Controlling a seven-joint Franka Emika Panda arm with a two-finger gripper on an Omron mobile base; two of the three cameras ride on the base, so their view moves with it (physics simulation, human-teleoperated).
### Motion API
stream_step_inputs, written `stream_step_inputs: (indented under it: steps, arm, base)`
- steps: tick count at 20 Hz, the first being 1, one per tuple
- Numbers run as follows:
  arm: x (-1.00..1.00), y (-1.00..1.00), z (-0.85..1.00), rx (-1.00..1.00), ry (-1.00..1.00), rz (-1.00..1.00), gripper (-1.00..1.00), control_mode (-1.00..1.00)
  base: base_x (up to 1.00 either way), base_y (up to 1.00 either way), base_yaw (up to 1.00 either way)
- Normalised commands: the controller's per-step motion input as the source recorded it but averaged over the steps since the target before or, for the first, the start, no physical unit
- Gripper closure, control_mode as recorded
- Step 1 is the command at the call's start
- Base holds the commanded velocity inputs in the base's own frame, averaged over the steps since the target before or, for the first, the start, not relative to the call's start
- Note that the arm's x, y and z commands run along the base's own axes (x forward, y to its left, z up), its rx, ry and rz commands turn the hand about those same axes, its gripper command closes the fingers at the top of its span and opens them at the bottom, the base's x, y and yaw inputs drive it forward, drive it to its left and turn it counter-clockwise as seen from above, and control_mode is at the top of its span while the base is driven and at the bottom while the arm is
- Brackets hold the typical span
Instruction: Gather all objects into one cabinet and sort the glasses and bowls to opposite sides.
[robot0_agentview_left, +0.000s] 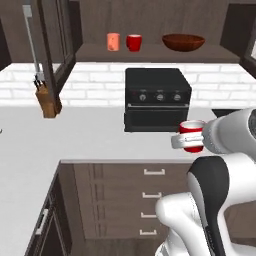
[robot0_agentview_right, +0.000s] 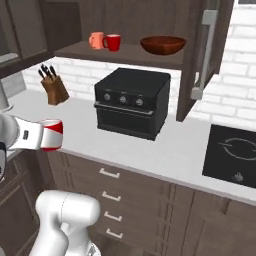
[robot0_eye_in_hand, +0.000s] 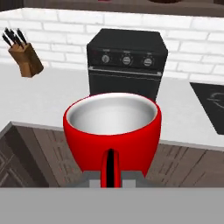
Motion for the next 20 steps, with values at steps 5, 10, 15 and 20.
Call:
stream_step_inputs:
  steps: [5, 10, 15, 20]
  arm:
    - [0.00, 0.00, 0.00, 0.00, 0.00, 0.00, 1.00, 1.00]
    - [0.00, 0.00, 0.00, 0.00, 0.00, 0.00, 1.00, 1.00]
    - [0.00, 0.00, 0.00, 0.00, 0.00, 0.00, 1.00, 1.00]
    - [0.00, 0.00, 0.00, 0.00, 0.00, 0.00, 1.00, 1.00]
  base:
    - [1.00, -0.27, 0.13]
    - [0.84, 0.00, 0.17]
    - [0.88, 0.00, 0.15]
    - [0.88, 0.00, 0.13]
